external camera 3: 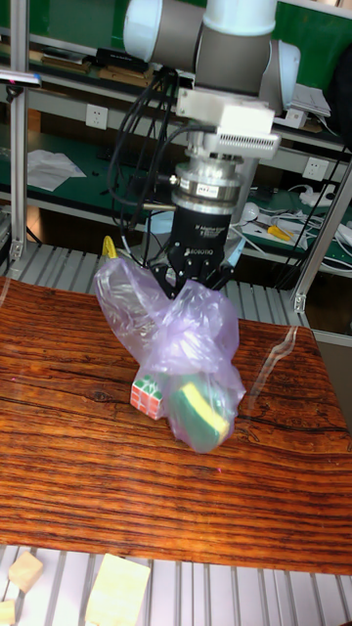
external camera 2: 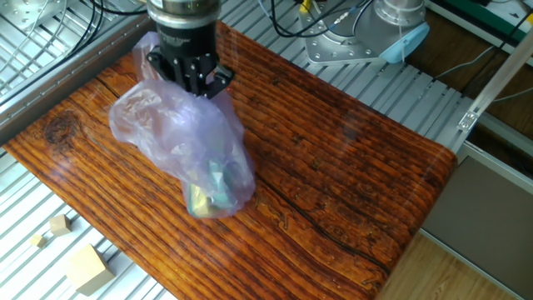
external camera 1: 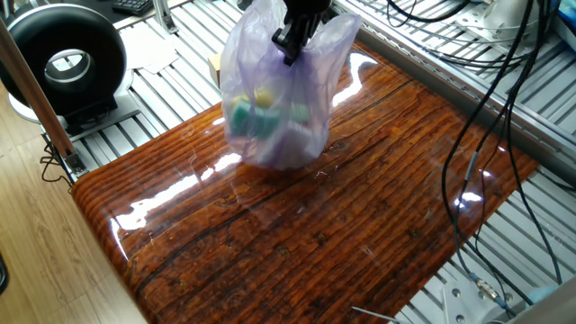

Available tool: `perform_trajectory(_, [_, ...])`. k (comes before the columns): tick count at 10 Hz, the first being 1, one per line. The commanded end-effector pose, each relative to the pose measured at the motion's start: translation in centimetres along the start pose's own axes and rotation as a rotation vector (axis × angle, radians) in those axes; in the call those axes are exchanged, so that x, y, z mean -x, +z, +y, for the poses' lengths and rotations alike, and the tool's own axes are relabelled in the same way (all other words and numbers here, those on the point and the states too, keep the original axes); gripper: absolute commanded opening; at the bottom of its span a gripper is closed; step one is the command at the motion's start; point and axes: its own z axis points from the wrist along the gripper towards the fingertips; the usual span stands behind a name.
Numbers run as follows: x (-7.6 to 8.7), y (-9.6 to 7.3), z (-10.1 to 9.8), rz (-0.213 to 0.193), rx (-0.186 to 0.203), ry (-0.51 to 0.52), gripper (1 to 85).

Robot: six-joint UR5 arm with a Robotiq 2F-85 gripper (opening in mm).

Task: Pick up a bag of things

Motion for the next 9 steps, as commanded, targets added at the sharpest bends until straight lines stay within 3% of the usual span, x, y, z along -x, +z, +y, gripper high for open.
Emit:
perform_trajectory(1, [-0.5,-1.6,0.4,-0.017,0.004,0.003,1.0])
perform_trajectory(9, [-2.0,-4.2,0.7,-0.067,-0.006,0.027,1.0])
